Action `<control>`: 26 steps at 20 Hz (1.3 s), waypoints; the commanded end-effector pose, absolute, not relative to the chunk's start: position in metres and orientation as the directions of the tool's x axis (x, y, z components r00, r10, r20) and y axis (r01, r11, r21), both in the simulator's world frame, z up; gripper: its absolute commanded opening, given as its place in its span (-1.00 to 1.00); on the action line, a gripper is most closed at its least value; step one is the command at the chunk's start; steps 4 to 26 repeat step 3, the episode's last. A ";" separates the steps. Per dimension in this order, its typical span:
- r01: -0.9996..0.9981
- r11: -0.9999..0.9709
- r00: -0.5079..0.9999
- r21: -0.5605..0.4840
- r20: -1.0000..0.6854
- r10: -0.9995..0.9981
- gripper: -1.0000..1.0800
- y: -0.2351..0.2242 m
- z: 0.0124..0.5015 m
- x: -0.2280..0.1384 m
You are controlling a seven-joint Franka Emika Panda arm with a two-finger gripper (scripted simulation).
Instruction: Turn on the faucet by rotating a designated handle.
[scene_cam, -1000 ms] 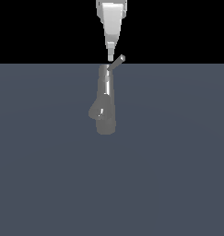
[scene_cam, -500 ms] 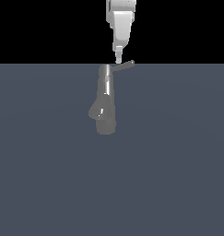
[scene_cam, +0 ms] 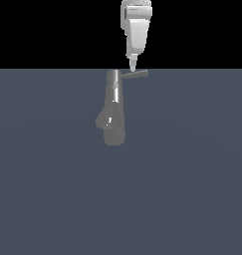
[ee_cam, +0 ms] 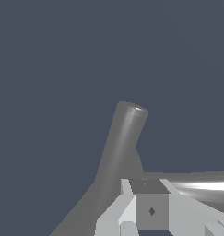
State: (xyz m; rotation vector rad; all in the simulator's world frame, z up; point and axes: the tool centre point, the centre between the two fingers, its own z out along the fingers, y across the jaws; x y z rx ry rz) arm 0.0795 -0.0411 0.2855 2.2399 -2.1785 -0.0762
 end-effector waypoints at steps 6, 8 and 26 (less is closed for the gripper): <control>-0.998 0.019 -0.019 0.061 -0.011 -1.000 -1.00 -0.081 0.275 0.080; -0.998 0.019 -0.019 0.061 -0.011 -1.000 -1.00 -0.081 0.275 0.080; -0.998 0.019 -0.019 0.061 -0.011 -1.000 -1.00 -0.081 0.275 0.080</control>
